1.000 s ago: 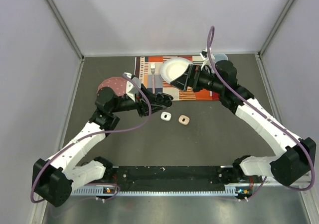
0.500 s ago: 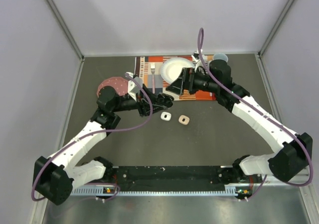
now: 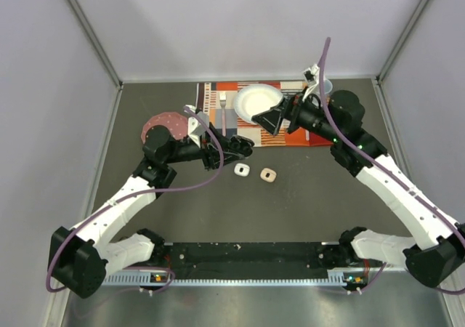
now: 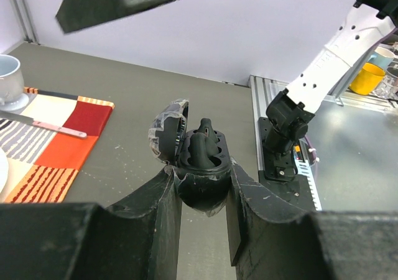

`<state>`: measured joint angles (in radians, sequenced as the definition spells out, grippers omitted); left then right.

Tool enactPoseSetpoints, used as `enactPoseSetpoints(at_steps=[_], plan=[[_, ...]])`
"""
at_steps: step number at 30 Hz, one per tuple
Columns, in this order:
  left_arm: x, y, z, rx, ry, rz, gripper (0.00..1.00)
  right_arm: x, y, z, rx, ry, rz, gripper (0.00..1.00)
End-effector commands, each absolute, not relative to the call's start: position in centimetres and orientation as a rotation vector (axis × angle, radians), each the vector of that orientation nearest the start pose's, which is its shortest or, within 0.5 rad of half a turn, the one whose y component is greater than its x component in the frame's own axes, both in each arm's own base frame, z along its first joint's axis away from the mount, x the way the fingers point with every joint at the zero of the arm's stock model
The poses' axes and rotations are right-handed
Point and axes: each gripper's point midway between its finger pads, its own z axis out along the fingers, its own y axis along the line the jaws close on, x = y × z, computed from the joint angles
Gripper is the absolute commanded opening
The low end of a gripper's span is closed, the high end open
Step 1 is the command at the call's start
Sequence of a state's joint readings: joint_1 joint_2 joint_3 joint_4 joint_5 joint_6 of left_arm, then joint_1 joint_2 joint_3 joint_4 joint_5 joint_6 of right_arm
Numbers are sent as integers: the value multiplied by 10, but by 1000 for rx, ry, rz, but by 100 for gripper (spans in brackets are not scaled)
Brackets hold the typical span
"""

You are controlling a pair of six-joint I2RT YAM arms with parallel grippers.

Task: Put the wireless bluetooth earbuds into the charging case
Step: Close the charging case with the earbuds.

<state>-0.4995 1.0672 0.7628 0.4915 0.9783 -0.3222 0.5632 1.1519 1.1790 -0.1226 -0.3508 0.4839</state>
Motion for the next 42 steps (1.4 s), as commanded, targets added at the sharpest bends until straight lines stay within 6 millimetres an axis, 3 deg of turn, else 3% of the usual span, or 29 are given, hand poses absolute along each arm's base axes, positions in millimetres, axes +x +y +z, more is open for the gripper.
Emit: enactPoseSetpoints(at_steps=[1,6,11,18,29,36,41,42], plan=[[204,-282,333,968,1242,-1276,0,256,283,392,-525,1593,1106,98],[206,-282,342,954,1228,-1267,0,232,307,368,-712,1615,1059,98],[202,-281,347,961,1206,-1267,0,240,307,352,-700,1645,978,98],[199,-280,345,971,1207,-1273,0,249,299,358,-669,1609,903,98],[198,-280,348,972,1194,-1278,0,243,309,344,-745,1639,928,98],[200,-280,352,961,1185,-1272,0,244,310,332,-792,1641,787,98],[201,-280,348,957,1200,-1271,0,243,304,344,-768,1605,782,99],[201,-280,347,955,1202,-1271,0,240,301,354,-753,1574,788,99]])
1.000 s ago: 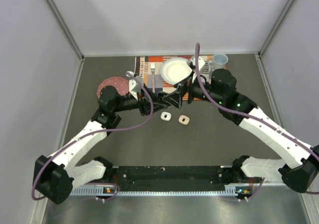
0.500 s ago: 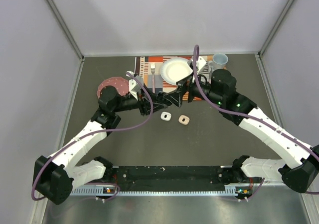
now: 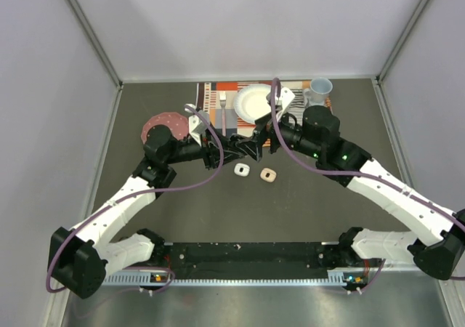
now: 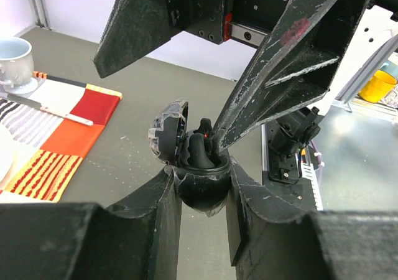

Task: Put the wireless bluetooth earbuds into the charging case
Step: Close the charging case with the earbuds.

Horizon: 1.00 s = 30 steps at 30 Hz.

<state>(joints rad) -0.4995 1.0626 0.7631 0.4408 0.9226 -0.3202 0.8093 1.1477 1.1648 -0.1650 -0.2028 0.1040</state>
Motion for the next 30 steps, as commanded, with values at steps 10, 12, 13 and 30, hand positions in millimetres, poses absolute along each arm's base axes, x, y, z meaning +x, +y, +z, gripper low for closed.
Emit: enactPoseSetpoints(at_steps=[10,12,13,30], plan=[[202,-281,338,962,1223,-1276,0,252,284,396,-475,1509,823,99],[199,-282,339,978,1219,-1287,0,263,282,385,-410,1569,809,99],[196,-282,339,997,1211,-1300,0,270,279,387,-363,1587,797,99],[195,-287,340,1018,1211,-1296,0,257,315,335,-573,1794,1031,99]])
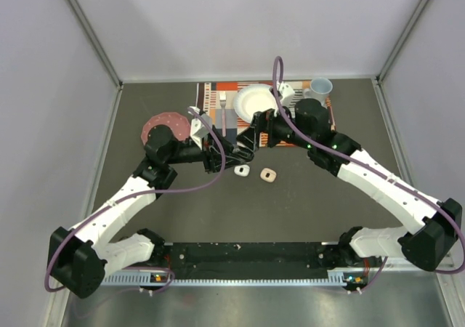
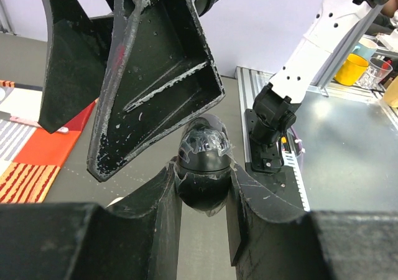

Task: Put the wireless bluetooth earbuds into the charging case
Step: Close the charging case with the earbuds.

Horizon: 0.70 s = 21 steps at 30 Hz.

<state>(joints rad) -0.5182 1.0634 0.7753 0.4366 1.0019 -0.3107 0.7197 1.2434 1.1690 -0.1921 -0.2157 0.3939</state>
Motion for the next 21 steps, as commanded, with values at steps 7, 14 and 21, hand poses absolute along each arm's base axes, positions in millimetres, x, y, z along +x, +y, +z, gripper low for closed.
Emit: enactPoseSetpoints(at_steps=[7,14,21], plan=[[204,-285,344,955,1232,-1257,0,254,311,323,-601,1822,964,99],[216,-287,348,833,1329,-1311,0,260,317,303,-582,1845,754,99],[230,-290,350,685,1396,-1369,0,282,301,271,-354,1894,539,99]])
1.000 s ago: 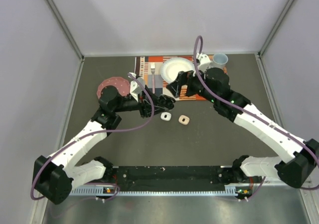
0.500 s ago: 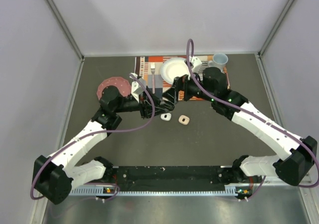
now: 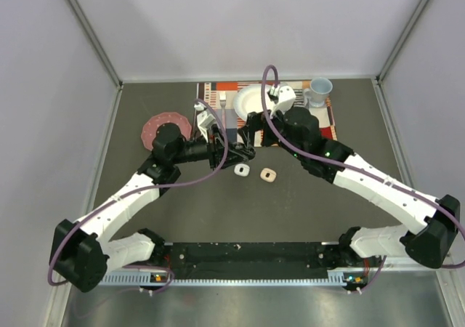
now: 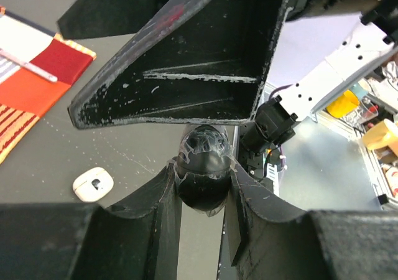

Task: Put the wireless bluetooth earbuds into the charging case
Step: Close the charging case with the earbuds, then place the charging case with the earbuds at the center of the board.

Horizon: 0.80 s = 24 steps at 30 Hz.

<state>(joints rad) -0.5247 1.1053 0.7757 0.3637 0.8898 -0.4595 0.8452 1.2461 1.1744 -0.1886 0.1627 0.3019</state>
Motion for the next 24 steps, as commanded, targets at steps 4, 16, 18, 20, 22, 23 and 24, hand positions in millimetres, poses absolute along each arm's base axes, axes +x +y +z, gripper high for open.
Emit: enactPoseSetpoints(at_steps=[4,16,18,20,22,23,24], plan=[[236,-288,339,652,1443,-1345,0,288,290,263,-279,1904,463,99],[245,-282,260,559,1718,-1285,0,318,220,272,37,1904,460,99],[243,-281,235,530,1806,-1290,0,320,212,270,68,1912,475,99],[243,-278,211,477,1896,-1281,0,321,206,263,85,1931,485,99],[241,-278,187,433,1991,-1298,0,319,205,257,98,1945,490,99],[237,-279,176,422,2027,-1308,0,318,206,255,96,1952,499,99],[236,-281,167,396,2067,-1328,0,318,206,253,101,1958,502,99]])
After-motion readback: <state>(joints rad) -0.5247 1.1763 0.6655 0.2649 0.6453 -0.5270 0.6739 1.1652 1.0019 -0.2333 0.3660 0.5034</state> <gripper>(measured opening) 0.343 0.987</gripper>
